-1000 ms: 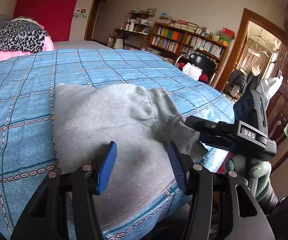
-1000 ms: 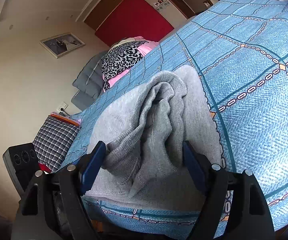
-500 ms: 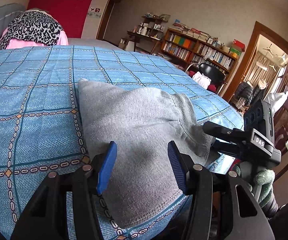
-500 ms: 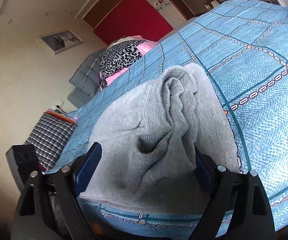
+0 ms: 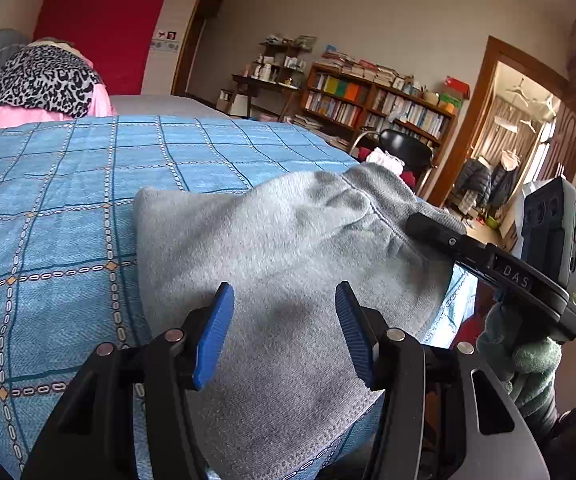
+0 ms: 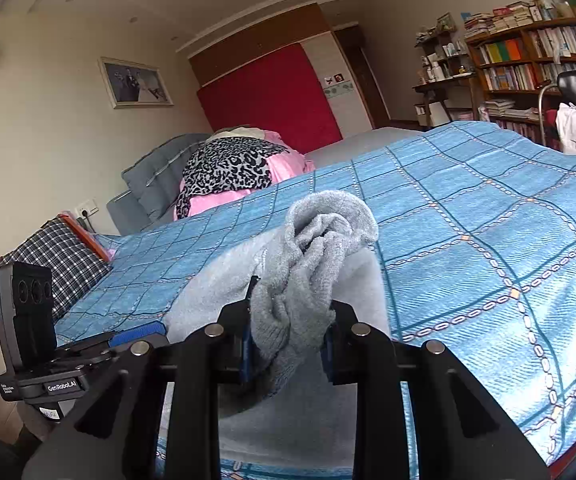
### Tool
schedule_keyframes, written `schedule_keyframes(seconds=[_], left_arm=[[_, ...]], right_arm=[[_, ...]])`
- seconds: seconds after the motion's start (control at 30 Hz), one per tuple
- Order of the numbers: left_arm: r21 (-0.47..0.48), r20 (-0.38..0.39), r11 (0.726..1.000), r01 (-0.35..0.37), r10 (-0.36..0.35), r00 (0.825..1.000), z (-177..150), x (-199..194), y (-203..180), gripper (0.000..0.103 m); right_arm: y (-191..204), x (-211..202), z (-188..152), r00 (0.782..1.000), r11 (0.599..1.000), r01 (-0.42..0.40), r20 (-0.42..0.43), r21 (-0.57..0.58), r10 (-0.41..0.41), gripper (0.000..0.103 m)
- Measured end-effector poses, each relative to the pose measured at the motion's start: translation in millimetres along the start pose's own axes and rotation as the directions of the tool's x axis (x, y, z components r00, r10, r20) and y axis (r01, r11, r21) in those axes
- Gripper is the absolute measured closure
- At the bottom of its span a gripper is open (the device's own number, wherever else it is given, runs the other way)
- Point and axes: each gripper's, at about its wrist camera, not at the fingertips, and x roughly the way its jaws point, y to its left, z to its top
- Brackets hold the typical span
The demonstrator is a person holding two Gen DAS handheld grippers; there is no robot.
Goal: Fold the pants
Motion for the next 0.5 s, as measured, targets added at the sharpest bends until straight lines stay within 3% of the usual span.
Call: schedule_keyframes(seconds=[0.07, 0.17, 0.23, 0.3, 0.4, 0.5], left_arm=[[0.039, -0.053, 0.999, 0.002, 0.000, 0.999, -5, 17, -9, 0.050], [0.122, -0.147, 0.992, -0.043, 0.061, 0.987, -21, 43, -20, 0.050], [0.167, -0.154, 0.984, -0.066, 0.092, 0.984, -30, 50, -22, 0.050], [0.198, -0.147, 0.978, -0.070, 0.100, 0.984, -33, 50, -24, 0.050], [0.174, -0.148, 0.983, -0.060, 0.086, 0.985, -30, 50, -21, 0.050], [0.123, -0.139, 0.992, -0.011, 0.028, 0.990, -19, 42, -14, 0.050]], right_arm=[[-18, 5, -8, 0.999, 0.999, 0.026, -0.045, 0.036, -0.025, 0.077], [-44, 22, -31, 0.988, 0.993, 0.069, -0.145, 0.095, -0.055, 0.074], [-56, 26, -44, 0.984, 0.990, 0.081, -0.170, 0.113, -0.061, 0.070], [-61, 23, -45, 0.985, 0.989, 0.088, -0.157, 0.116, -0.069, 0.059], [-57, 13, -35, 0.987, 0.990, 0.122, -0.110, 0.068, -0.114, 0.059], [-43, 1, -22, 0.982, 0.982, 0.189, -0.022, -0.020, -0.189, 0.058]])
